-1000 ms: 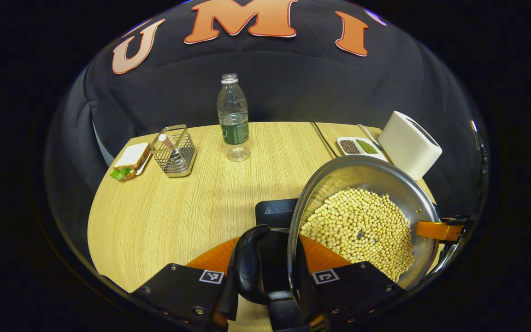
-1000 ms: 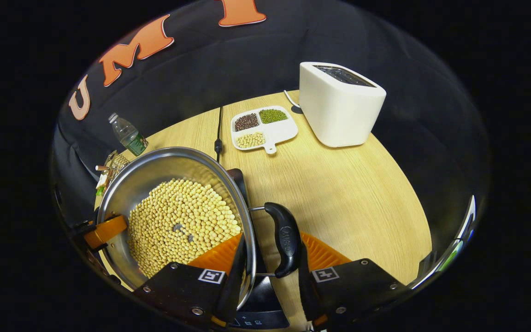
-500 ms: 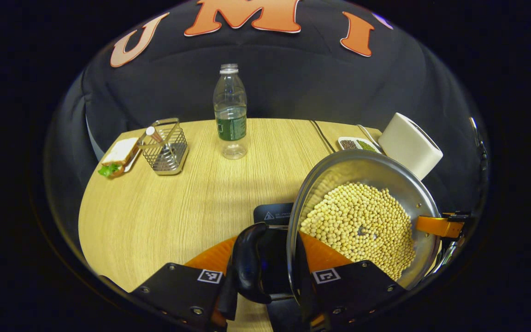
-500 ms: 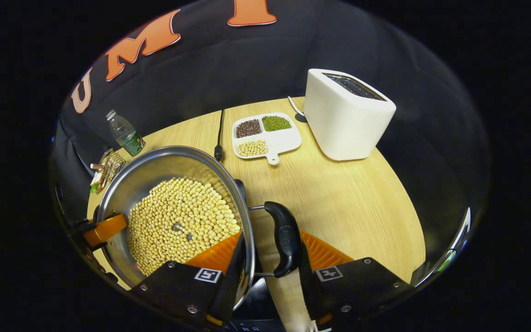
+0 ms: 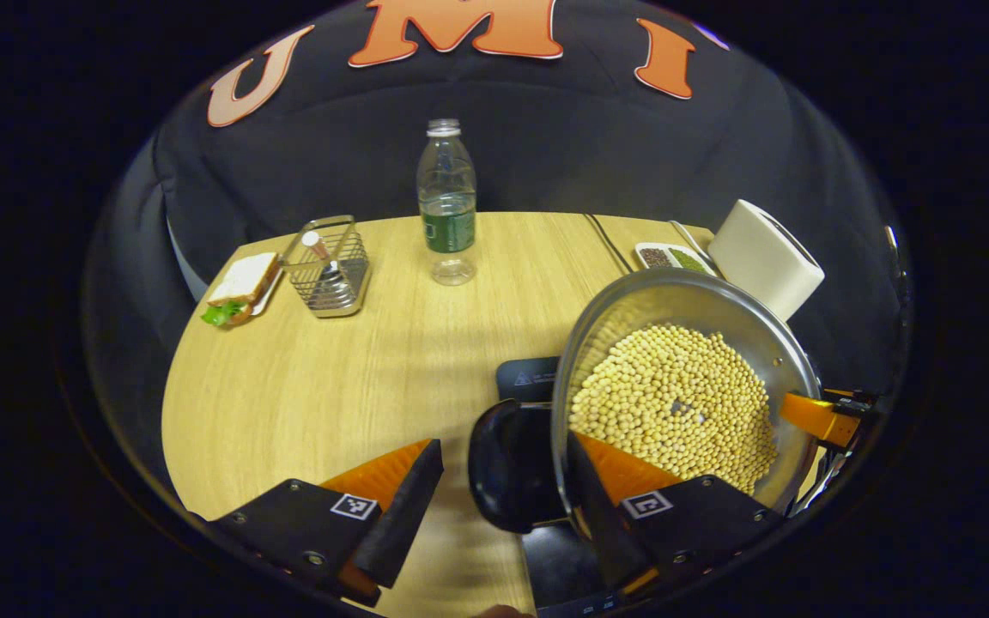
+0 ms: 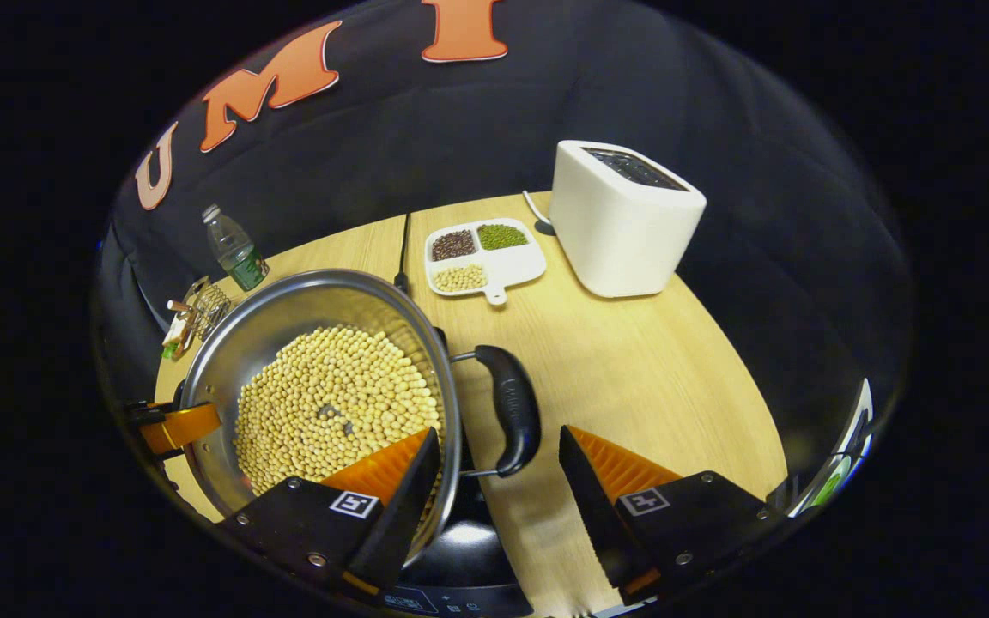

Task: First push the handle of the pot to place it horizontally, then grasp the pot with both hands and set it on the induction cooktop.

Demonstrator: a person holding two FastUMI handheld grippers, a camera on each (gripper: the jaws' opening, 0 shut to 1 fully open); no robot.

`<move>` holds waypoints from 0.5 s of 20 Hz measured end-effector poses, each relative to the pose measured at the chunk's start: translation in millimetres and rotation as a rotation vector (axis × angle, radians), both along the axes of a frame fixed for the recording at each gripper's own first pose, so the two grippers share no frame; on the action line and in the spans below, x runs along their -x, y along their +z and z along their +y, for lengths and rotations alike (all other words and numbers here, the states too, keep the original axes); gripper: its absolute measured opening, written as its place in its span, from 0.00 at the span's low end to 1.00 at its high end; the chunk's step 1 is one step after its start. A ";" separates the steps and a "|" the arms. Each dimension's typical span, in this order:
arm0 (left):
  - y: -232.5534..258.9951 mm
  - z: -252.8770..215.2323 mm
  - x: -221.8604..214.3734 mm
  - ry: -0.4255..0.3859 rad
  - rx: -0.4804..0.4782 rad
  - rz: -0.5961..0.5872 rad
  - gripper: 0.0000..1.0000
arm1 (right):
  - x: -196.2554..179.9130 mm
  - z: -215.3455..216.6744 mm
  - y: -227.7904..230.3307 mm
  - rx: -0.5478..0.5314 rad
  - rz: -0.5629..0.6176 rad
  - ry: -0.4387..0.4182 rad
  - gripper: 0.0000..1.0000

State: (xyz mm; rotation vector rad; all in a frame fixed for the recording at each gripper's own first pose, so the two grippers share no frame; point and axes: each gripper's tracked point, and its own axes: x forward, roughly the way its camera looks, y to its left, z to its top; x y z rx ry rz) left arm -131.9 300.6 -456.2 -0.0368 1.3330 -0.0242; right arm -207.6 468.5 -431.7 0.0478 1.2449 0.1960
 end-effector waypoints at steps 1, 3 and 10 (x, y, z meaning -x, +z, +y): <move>5.1 -1.3 2.2 0.011 0.011 0.002 0.90 | -3.1 -2.6 4.0 -0.011 -0.014 -0.021 0.88; 15.0 0.8 0.0 0.031 0.018 -0.009 0.93 | -15.3 -9.2 20.7 -0.012 -0.065 -0.030 0.93; 90.1 65.3 -55.3 0.069 -0.131 -0.212 0.91 | -73.2 1.1 113.3 -0.036 -0.390 0.015 0.94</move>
